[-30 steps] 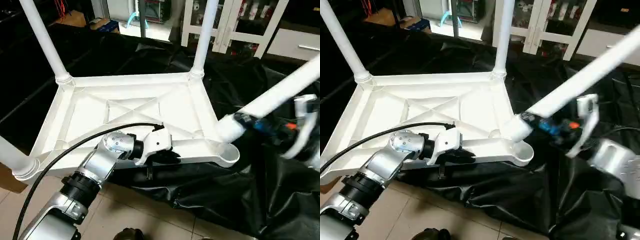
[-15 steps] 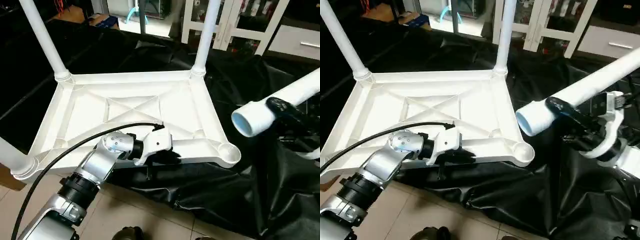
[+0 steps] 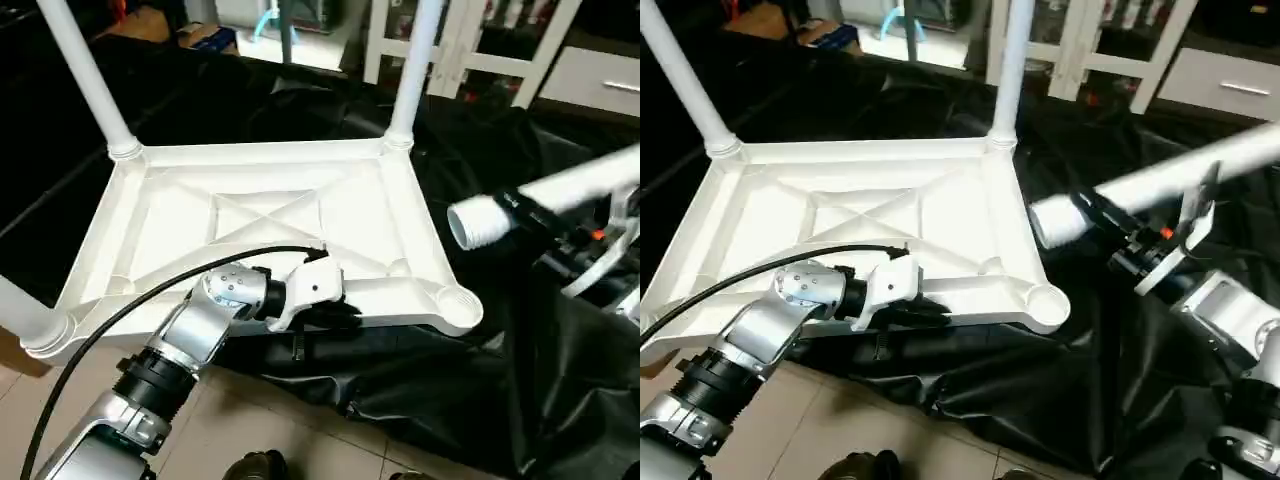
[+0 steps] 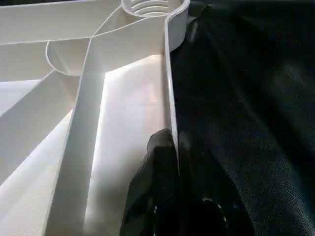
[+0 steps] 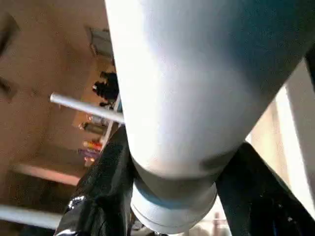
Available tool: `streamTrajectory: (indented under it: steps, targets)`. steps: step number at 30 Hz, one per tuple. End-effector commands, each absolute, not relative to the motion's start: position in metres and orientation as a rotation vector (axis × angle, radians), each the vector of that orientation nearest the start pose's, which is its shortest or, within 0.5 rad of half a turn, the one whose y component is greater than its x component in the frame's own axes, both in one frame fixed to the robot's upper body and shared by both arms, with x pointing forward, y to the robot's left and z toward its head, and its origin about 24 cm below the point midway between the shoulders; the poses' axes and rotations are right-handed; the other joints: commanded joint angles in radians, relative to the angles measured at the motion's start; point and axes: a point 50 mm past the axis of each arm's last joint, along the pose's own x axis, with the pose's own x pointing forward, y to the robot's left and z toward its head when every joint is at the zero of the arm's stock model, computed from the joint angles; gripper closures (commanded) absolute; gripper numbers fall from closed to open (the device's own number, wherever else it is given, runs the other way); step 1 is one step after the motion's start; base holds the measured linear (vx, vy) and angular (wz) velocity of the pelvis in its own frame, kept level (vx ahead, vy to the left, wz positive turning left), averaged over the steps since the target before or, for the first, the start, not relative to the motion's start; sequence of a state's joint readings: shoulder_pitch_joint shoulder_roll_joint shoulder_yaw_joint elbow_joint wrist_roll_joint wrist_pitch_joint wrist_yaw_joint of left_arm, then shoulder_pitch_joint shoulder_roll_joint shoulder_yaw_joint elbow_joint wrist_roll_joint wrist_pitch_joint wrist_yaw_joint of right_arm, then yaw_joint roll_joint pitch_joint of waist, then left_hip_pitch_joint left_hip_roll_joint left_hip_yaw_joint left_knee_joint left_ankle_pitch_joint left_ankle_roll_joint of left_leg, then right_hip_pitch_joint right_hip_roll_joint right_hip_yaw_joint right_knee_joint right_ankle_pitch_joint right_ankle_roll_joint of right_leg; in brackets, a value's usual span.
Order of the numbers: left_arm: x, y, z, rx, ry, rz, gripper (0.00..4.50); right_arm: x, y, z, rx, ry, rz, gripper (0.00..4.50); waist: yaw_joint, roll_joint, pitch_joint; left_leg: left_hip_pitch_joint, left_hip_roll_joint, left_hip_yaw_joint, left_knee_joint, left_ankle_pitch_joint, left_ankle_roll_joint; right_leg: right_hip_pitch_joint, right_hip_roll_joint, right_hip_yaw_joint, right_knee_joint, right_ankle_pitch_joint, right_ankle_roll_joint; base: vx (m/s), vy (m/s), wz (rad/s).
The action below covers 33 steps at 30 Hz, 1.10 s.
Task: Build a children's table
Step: Insert table leg to table base
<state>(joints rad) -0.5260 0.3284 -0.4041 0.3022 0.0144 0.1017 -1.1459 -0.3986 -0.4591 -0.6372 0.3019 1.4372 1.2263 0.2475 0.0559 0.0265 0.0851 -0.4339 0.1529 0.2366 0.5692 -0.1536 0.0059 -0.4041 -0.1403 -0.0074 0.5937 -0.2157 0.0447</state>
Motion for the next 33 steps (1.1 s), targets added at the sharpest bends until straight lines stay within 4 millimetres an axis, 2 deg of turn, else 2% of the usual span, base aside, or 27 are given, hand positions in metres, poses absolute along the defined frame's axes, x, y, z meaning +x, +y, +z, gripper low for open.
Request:
streamTrajectory:
  steps: [1, 4, 8, 12, 13, 14, 15, 16, 19, 20, 22, 24, 26, 28, 30, 31, 33]
  targets:
    - [0.289, 0.080, 0.061, 0.492, 0.278, -1.484, 4.50, 0.277, -0.257, 0.135, 1.201, 0.249, 0.622, 2.59, -0.001, -0.025, -0.059, 0.056, 0.065, -0.026, -0.065, -0.094, 0.067, 0.015, -0.006, 0.005, -0.055, 0.031, -0.230, 0.000, 0.000, 0.00]
    - [0.289, 0.080, 0.061, 0.493, 0.278, -1.484, 4.50, 0.277, -0.256, 0.136, 1.205, 0.243, 0.606, 2.59, 0.001, -0.026, -0.056, 0.055, 0.067, -0.025, -0.066, -0.113, 0.072, 0.014, -0.007, 0.005, -0.059, 0.000, -0.233, 0.000, 0.000, 0.00]
    - [0.289, 0.079, 0.061, 0.494, 0.277, -1.485, 4.50, 0.278, -0.257, 0.136, 1.217, 0.248, 0.572, 2.59, -0.003, -0.026, -0.055, 0.056, 0.068, -0.028, -0.073, -0.161, 0.031, 0.013, -0.006, 0.004, -0.065, -0.098, -0.216, 0.000, 0.000, 0.00]
    - [0.289, 0.079, 0.062, 0.497, 0.275, -1.484, 4.50, 0.275, -0.254, 0.138, 1.133, 0.287, 0.567, 2.59, -0.003, -0.025, -0.056, 0.057, 0.067, -0.028, -0.073, -0.159, 0.018, 0.013, -0.004, 0.004, -0.063, -0.077, -0.203, 0.000, 0.000, 0.00]
    - [0.289, 0.080, 0.062, 0.499, 0.273, -1.485, 4.50, 0.272, -0.247, 0.137, 0.924, 0.341, 0.564, 2.59, 0.000, -0.026, -0.058, 0.053, 0.066, -0.028, -0.070, -0.138, 0.023, 0.017, -0.002, 0.002, -0.060, -0.039, -0.188, 0.000, 0.000, 0.00]
    - [0.289, 0.080, 0.062, 0.500, 0.272, -1.486, 4.50, 0.270, -0.243, 0.136, 0.801, 0.368, 0.569, 2.59, 0.004, -0.028, -0.057, 0.054, 0.068, -0.029, -0.070, -0.127, 0.020, 0.018, -0.003, 0.003, -0.061, -0.028, -0.177, 0.000, 0.000, 0.00]
    - [0.289, 0.080, 0.062, 0.500, 0.272, -1.486, 4.50, 0.270, -0.243, 0.136, 0.801, 0.368, 0.569, 2.59, 0.004, -0.028, -0.057, 0.052, 0.066, -0.029, -0.069, -0.120, 0.022, 0.019, -0.001, 0.003, -0.060, -0.011, -0.168, 0.000, 0.000, 0.00]
    - [0.289, 0.079, 0.063, 0.500, 0.269, -1.489, 4.50, 0.266, -0.234, 0.136, 0.636, 0.394, 0.619, 2.59, 0.002, -0.028, -0.059, 0.050, 0.064, -0.030, -0.069, -0.115, 0.027, 0.022, -0.002, 0.003, -0.059, 0.003, -0.162, 0.000, 0.000, 0.00]
    - [0.286, 0.077, 0.064, 0.503, 0.253, -1.500, 4.50, 0.257, -0.214, 0.127, 0.235, 0.411, 0.744, 2.59, 0.005, -0.032, -0.055, 0.049, 0.072, -0.035, -0.070, -0.177, 0.023, 0.022, -0.010, 0.006, -0.069, -0.064, -0.131, 0.000, 0.000, 0.00]
    - [0.285, 0.076, 0.064, 0.504, 0.250, -1.503, 4.50, 0.255, -0.211, 0.125, 0.176, 0.404, 0.777, 2.59, 0.002, -0.031, -0.054, 0.051, 0.073, -0.036, -0.071, -0.210, 0.014, 0.018, -0.012, 0.009, -0.073, -0.109, -0.128, 0.000, 0.000, 0.00]
    - [0.285, 0.076, 0.064, 0.504, 0.248, -1.504, 4.50, 0.254, -0.209, 0.124, 0.150, 0.400, 0.798, 2.59, 0.000, -0.029, -0.056, 0.053, 0.073, -0.037, -0.071, -0.224, 0.020, 0.016, -0.010, 0.010, -0.072, -0.119, -0.148, 0.000, 0.000, 0.00]
    - [0.284, 0.076, 0.063, 0.507, 0.248, -1.504, 4.50, 0.252, -0.209, 0.119, 0.076, 0.390, 0.825, 2.59, -0.001, -0.031, -0.060, 0.052, 0.073, -0.036, -0.065, -0.178, 0.051, 0.019, -0.006, 0.009, -0.062, -0.036, -0.189, 0.000, 0.000, 0.00]
    - [0.284, 0.075, 0.063, 0.509, 0.249, -1.504, 4.50, 0.252, -0.211, 0.115, -0.019, 0.374, 0.830, 2.59, -0.001, -0.032, -0.062, 0.051, 0.072, -0.034, -0.059, -0.138, 0.078, 0.022, -0.004, 0.007, -0.054, 0.044, -0.207, 0.000, 0.000, 0.00]
    - [0.284, 0.075, 0.063, 0.509, 0.248, -1.504, 4.50, 0.253, -0.213, 0.115, -0.074, 0.345, 0.834, 2.59, -0.001, -0.032, -0.062, 0.048, 0.070, -0.033, -0.053, -0.115, 0.107, 0.025, -0.007, 0.007, -0.050, 0.086, -0.223, 0.000, 0.000, 0.00]
    - [0.284, 0.075, 0.063, 0.510, 0.248, -1.504, 4.50, 0.256, -0.214, 0.116, -0.117, 0.306, 0.833, 2.59, -0.002, -0.033, -0.062, 0.048, 0.070, -0.033, -0.051, -0.124, 0.126, 0.027, -0.009, 0.007, -0.051, 0.075, -0.238, 0.000, 0.000, 0.00]
    - [0.283, 0.075, 0.063, 0.511, 0.248, -1.504, 4.50, 0.258, -0.217, 0.116, -0.192, 0.290, 0.833, 2.59, -0.003, -0.033, -0.061, 0.048, 0.071, -0.034, -0.052, -0.139, 0.128, 0.026, -0.008, 0.007, -0.053, 0.045, -0.241, 0.000, 0.000, 0.00]
    - [0.283, 0.075, 0.063, 0.511, 0.248, -1.504, 4.50, 0.258, -0.219, 0.115, -0.218, 0.296, 0.838, 2.59, -0.005, -0.032, -0.061, 0.051, 0.073, -0.035, -0.052, -0.148, 0.124, 0.028, -0.007, 0.007, -0.054, 0.022, -0.243, 0.000, 0.000, 0.00]
